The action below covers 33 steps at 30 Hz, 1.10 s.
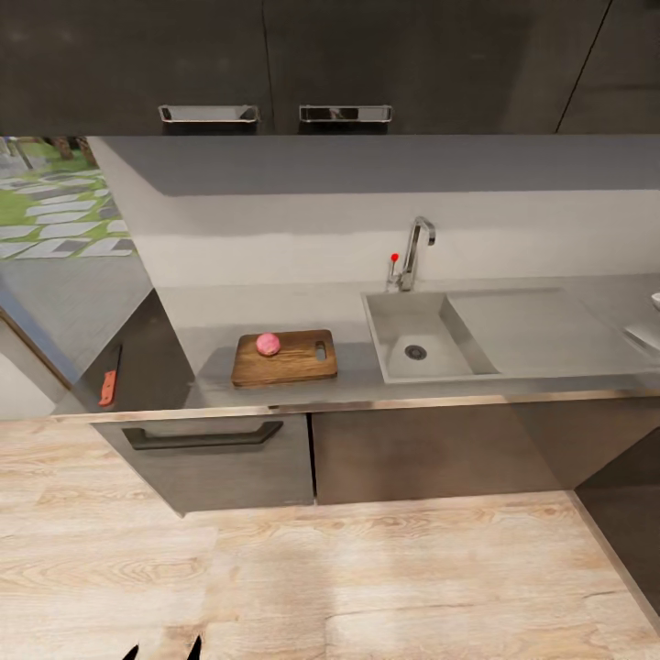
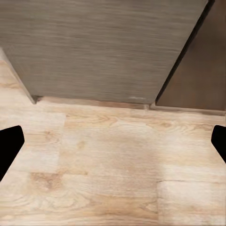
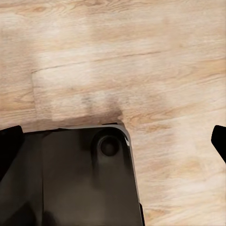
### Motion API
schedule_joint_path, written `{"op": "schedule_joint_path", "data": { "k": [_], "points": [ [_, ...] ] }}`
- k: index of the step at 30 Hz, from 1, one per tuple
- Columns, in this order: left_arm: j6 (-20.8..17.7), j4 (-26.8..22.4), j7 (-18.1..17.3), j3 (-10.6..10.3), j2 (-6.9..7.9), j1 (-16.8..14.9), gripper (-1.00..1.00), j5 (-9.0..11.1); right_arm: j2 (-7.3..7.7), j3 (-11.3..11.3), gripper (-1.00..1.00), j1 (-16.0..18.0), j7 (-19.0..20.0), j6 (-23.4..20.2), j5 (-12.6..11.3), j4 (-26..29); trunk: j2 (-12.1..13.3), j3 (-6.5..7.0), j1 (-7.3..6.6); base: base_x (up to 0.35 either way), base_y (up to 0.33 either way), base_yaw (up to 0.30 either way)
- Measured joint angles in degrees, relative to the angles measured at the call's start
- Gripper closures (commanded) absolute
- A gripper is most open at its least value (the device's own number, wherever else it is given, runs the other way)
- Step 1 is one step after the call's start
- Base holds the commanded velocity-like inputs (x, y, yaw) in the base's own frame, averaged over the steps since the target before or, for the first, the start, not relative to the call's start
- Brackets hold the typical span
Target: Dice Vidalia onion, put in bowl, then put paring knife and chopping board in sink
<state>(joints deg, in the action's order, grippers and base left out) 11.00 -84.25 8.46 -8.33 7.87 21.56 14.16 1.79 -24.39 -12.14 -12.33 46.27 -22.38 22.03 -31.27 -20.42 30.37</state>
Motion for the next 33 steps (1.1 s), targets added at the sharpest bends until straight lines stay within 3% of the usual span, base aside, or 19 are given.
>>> {"op": "schedule_joint_path", "data": {
  "k": [4, 5, 6, 10, 15, 18, 20, 24, 33],
  "points": [
    [15.38, 5.61, 0.08, 0.01, 0.31, 1.91, -1.00, -0.87, 0.26, 0.00, -1.00, 0.02, 0.04, 0.00, 0.02, 0.29, 0.00, 0.00, 0.00, 0.000, 0.000, 0.000],
    [27.02, 13.01, 0.10, 0.03, 0.33, 2.37, -1.00, -1.75, 0.44, 0.00, -1.00, 0.02, 0.05, 0.00, 0.02, 0.73, 0.00, 0.00, 0.00, 0.000, 0.000, 0.000],
    [31.23, 16.83, 0.20, 0.03, 0.25, 2.47, -1.00, -2.19, 0.50, 0.00, -1.00, 0.02, 0.05, -0.02, 0.04, 1.12, 0.00, 0.00, 0.00, 0.000, 0.000, 0.000],
    [38.96, 25.67, 0.26, 0.16, 0.00, 2.52, -1.00, -2.65, 0.62, -0.01, -1.00, 0.24, 0.03, -0.27, 0.16, 3.20, 0.00, 0.00, 0.00, 0.000, 0.000, 0.000],
    [43.19, 34.62, 0.23, 0.52, -0.16, 2.49, -1.00, -2.81, 0.96, 0.01, -1.00, 2.18, -0.05, -1.79, 0.22, 5.50, 0.01, 0.00, 0.00, 0.000, 0.000, 0.000],
    [43.99, 40.22, 0.22, 0.68, -0.36, 2.37, -1.00, -2.78, 2.07, 0.06, -1.00, 3.55, -0.03, -3.47, 0.15, 5.90, 0.00, 0.00, 0.00, 0.000, 0.000, 0.000],
    [44.17, 47.35, 0.14, 0.80, -1.36, 2.21, -1.00, -2.74, 2.36, 0.09, -1.00, 3.95, -0.21, -3.62, -0.08, 5.64, 0.00, 0.00, 0.00, 0.000, 0.000, 0.000],
    [44.24, 55.12, 0.17, 0.82, -2.32, 0.47, -1.00, -2.74, 2.50, 0.17, -1.00, 4.19, -0.43, -2.91, -0.21, 4.59, 0.00, 0.02, 0.00, 0.000, 0.000, 0.000],
    [43.87, 61.06, 0.05, 0.85, -2.67, -3.07, -1.00, -2.69, 2.52, 0.17, -1.00, 4.24, -0.39, -2.75, -0.22, 2.83, 0.00, 0.66, 0.00, 0.000, 0.000, 0.000]
  ]
}}
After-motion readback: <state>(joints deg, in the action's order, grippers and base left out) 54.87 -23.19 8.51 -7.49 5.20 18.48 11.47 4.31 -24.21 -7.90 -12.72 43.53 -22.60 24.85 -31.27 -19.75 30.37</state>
